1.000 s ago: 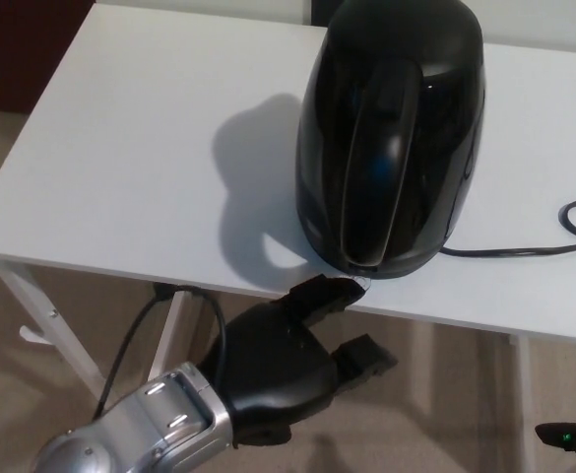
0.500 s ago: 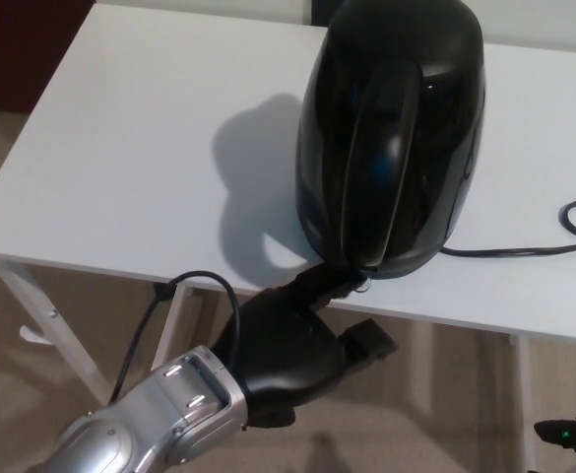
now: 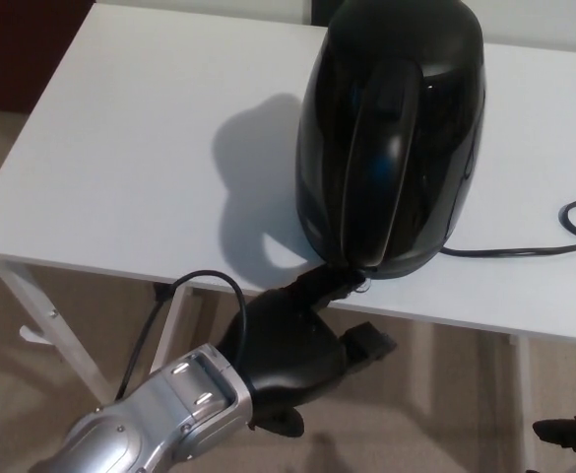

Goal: The robot walk towards a table in front and click the button on the base of the boilling pot using its left middle finger

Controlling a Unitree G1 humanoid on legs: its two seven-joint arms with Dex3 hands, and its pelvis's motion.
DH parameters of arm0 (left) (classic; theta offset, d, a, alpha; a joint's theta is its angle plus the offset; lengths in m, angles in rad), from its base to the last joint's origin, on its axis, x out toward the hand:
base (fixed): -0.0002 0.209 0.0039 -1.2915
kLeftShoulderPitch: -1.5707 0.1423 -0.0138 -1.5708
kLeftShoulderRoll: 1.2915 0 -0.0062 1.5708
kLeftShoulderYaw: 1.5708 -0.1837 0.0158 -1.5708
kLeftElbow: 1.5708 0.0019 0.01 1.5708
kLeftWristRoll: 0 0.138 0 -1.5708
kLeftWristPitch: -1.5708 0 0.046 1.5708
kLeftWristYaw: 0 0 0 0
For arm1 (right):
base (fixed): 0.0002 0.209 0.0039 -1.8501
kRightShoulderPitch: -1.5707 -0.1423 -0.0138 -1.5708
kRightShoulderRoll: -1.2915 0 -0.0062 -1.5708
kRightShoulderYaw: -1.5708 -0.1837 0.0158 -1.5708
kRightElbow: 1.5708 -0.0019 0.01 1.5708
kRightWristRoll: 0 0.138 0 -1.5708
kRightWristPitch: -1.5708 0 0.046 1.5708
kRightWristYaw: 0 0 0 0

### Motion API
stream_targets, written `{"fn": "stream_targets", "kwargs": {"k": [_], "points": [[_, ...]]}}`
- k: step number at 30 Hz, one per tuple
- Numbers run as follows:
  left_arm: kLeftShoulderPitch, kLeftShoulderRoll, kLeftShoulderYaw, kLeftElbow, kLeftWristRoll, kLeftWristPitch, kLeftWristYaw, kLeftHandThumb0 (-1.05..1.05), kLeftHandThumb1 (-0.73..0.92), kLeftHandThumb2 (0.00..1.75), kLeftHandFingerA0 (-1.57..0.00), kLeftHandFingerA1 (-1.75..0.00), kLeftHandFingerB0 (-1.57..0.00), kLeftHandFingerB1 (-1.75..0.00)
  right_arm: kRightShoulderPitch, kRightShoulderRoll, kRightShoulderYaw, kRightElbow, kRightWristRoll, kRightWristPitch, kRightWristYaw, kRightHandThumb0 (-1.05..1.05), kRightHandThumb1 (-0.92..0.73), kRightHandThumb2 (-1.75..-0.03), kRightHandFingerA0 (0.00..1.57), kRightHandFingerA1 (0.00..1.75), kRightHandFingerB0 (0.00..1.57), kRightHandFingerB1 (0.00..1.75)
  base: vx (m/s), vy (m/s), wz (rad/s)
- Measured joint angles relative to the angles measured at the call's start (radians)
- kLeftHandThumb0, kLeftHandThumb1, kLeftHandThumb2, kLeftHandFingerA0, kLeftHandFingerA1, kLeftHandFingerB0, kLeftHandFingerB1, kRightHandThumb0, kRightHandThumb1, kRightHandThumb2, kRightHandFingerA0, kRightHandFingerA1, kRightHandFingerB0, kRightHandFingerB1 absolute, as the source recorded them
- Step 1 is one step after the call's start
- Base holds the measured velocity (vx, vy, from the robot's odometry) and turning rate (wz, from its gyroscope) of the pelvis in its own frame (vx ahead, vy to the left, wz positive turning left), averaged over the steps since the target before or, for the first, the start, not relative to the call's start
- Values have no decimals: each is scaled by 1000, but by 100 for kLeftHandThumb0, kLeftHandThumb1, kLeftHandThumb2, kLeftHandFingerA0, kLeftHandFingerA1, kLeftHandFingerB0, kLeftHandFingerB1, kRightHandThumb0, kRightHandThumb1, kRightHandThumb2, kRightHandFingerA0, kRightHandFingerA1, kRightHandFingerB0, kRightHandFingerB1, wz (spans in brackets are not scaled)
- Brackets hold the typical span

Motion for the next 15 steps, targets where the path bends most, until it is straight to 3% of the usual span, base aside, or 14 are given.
{"fn": "stream_targets", "kwargs": {"k": [9, 10, 14, 15], "points": [[7, -3, -17, 5, 12, 14, 8, -31, 25, 86, -6, -50, -6, -49, 0, 0, -3, -4, 2, 3, 7, -44, -48, -80, 58, 62, 34, 51, 0, 0, 0], [8, -3, -18, 5, 13, 17, 10, -64, 50, 56, -22, -30, -18, -28, 0, 0, -4, -4, 3, 3, 8, -45, -49, -80, 57, 62, 34, 51, 0, 0, 0], [14, -5, -29, 5, 19, 28, 16, -64, 52, 57, -22, -30, -17, -28, 0, 0, -4, -7, 3, 3, 10, -45, -49, -80, 57, 62, 34, 51, 0, 0, 0], [14, -5, -31, 5, 20, 31, 16, -32, 25, 86, -6, -50, -6, -50, 0, 0, -4, -7, 3, 3, 10, -44, -49, -80, 59, 63, 34, 51, 0, 0, 0]]}}
